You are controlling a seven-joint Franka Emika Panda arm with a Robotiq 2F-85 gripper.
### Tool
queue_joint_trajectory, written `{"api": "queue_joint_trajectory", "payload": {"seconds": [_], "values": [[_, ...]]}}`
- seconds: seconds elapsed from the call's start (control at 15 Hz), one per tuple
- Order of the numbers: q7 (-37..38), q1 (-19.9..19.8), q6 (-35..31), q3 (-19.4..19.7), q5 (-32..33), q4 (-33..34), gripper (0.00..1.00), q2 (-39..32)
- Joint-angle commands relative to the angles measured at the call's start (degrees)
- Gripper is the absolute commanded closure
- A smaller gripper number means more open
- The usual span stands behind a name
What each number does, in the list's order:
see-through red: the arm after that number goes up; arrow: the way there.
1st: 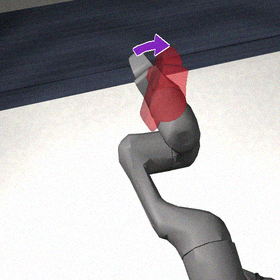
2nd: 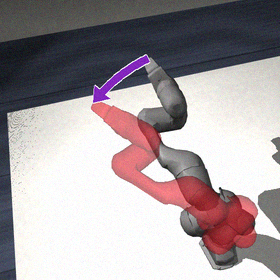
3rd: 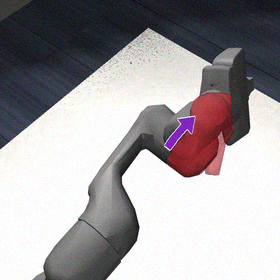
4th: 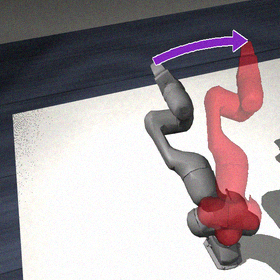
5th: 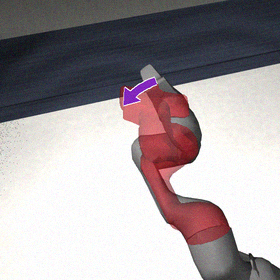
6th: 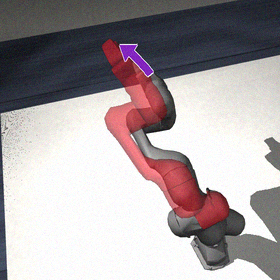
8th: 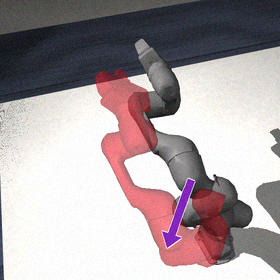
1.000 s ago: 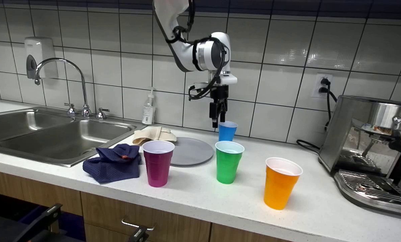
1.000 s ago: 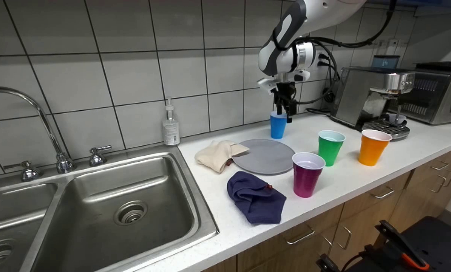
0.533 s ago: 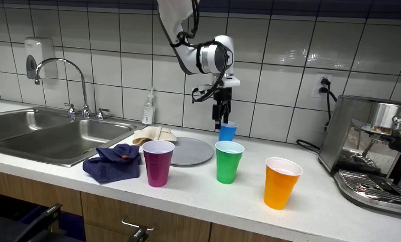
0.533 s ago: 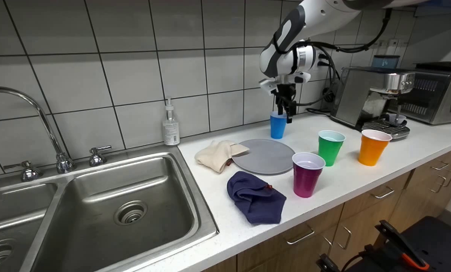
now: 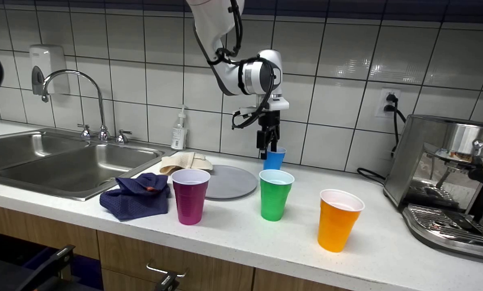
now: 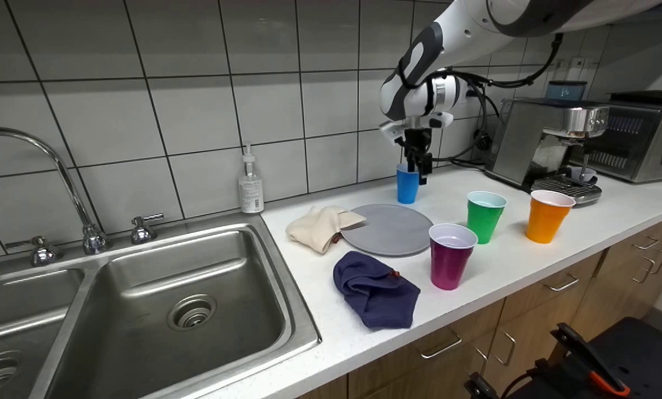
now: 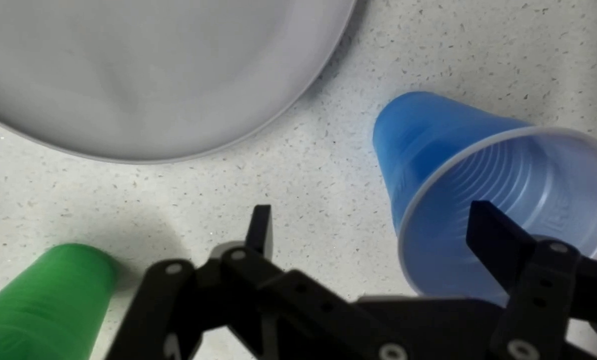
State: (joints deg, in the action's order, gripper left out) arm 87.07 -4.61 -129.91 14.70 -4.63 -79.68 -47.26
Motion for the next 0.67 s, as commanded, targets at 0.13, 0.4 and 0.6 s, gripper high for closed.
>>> {"api": "queue_joint_trajectory", "payload": {"seconds": [0.13,0.4,0.6], "values": [[2.31,-1.07,3.05,-0.60,-0.47,4.58,0.00,-2.50],[2.72,-1.23,3.36,-0.73,-0.57,5.25,0.13,-3.14],[2.88,-1.38,3.23,-0.83,-0.64,5.69,0.42,-3.27]]}}
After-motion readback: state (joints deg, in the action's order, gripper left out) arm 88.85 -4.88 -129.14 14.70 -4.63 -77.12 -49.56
